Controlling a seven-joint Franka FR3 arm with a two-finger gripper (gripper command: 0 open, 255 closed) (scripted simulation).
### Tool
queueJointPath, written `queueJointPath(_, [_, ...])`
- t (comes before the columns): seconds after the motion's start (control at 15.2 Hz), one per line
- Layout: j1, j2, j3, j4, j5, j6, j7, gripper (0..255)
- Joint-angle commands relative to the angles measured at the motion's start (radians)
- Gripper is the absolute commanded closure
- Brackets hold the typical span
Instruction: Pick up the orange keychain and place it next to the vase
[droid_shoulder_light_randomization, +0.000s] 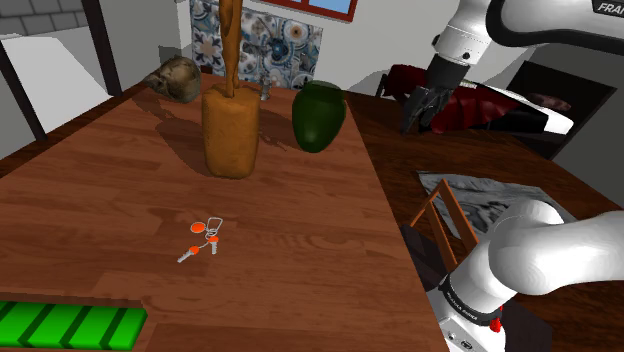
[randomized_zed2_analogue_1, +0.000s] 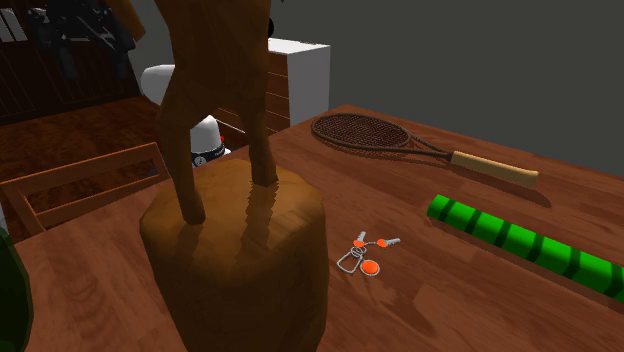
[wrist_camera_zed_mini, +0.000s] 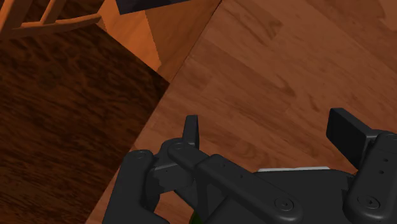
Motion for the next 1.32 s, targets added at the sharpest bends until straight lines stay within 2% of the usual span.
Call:
queueJointPath(0.0, [0.0, 0.0, 0.0, 0.0, 0.0, 0.0, 0.0, 0])
queueJointPath(0.66, [0.061, 0.102, 0.212, -0.077, 0.135, 0.179, 0.27, 0])
queueJointPath(1.25, [0.088, 0.32, 0.407, -0.025, 0.199, 0.357, 0.512, 0])
